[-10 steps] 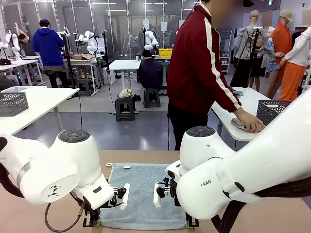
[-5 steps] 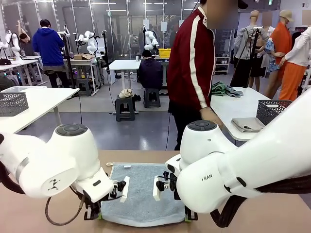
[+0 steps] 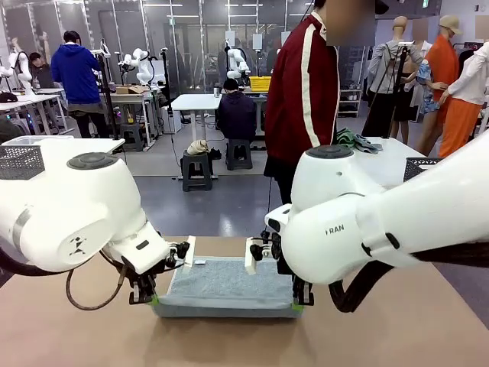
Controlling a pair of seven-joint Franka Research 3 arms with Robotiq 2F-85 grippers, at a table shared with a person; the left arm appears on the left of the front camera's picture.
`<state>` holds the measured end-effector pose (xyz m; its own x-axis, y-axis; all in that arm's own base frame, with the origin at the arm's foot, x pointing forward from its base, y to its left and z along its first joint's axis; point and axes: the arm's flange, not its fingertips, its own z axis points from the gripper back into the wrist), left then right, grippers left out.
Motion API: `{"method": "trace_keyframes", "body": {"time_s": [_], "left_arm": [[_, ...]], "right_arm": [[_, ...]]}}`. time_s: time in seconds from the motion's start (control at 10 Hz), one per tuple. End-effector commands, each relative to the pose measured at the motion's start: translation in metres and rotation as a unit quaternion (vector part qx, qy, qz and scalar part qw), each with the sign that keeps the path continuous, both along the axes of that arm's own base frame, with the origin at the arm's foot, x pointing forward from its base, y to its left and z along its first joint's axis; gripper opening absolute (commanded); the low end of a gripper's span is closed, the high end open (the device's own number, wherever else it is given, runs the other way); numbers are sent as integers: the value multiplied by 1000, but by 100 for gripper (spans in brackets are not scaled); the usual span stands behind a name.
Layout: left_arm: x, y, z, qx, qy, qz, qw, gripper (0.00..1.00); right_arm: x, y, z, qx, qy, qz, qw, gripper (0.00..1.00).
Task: Fold the towels and place them in the basket.
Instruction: When a person lays out a Towel with hook on the table, fold it in half twice.
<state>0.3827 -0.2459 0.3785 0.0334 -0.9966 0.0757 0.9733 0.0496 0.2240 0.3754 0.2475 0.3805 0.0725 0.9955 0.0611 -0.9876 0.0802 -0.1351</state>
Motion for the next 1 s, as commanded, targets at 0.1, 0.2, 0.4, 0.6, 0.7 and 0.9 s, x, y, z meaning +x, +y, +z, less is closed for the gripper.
{"method": "trace_keyframes", "body": {"time_s": [0.1, 0.2, 0.4, 0.6, 0.7, 0.9], "left_arm": [[7, 10, 18, -5, 12, -3, 1000, 3], [6, 8, 16, -3, 13, 1, 1000, 3], [5, 1, 12, -4, -3, 4, 1000, 3], [5, 1, 12, -4, -3, 4, 1000, 3], [5, 1, 12, -4, -3, 4, 1000, 3], [4, -1, 12, -2, -2, 2, 1000, 3]], "right_arm": [[6, -8, 15, 5, 3, 13, 1000, 3], [5, -7, 14, 2, 1, 11, 1000, 3], [4, -1, 13, 3, -6, 2, 1000, 3], [4, -1, 13, 3, -6, 2, 1000, 3], [4, -1, 13, 3, -6, 2, 1000, 3], [4, 0, 14, 3, -6, 3, 1000, 3]]}}
